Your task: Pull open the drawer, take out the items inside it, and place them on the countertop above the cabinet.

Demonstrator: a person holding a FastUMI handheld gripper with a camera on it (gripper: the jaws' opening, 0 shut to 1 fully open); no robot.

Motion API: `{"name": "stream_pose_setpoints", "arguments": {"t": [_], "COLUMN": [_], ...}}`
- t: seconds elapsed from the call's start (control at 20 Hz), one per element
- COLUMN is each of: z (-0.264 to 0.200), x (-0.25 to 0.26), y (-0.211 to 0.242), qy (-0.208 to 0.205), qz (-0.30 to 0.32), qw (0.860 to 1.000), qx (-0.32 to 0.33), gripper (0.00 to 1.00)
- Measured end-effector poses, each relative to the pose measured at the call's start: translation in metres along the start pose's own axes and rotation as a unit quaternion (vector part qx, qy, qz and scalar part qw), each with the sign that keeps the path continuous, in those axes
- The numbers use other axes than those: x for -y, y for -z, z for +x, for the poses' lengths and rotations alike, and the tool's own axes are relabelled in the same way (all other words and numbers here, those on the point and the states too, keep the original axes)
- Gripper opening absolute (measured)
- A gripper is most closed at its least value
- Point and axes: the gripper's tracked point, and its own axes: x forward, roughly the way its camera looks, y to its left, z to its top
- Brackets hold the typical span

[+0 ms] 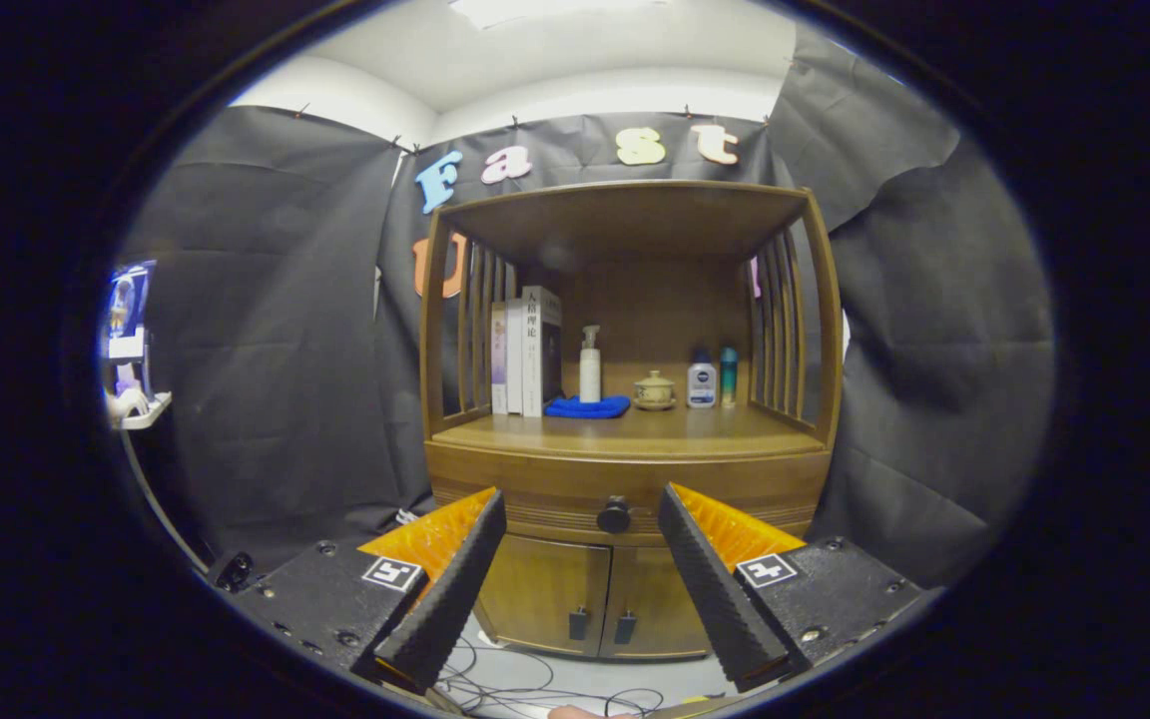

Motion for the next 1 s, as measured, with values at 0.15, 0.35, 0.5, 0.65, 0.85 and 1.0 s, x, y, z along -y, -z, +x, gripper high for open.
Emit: {"name": "stream_pose_setpoints", "arguments": {"t": [0.15,0.35,0.5,0.65,0.85,1.0], "z": [0.015,0.039,0.054,0.074,0.103,0.127], "x": [0.002,0.005,0.006,0.009,0.016,0.021], "y": [0.005,0.017,0.025,0.029,0.039,0.051], "qy": [0.008,0.021,0.026,0.033,0.044,0.050], "qz": [-0.001,-0.005,-0.008,-0.009,-0.001,-0.005], "qw": [1.000,1.000,0.999,0.999,0.998,0.997], "qx": [-0.004,-0.018,-0.027,-0.034,-0.046,-0.059], "gripper": [1.00,0.99,0.99,0.99,0.99,0.99]}}
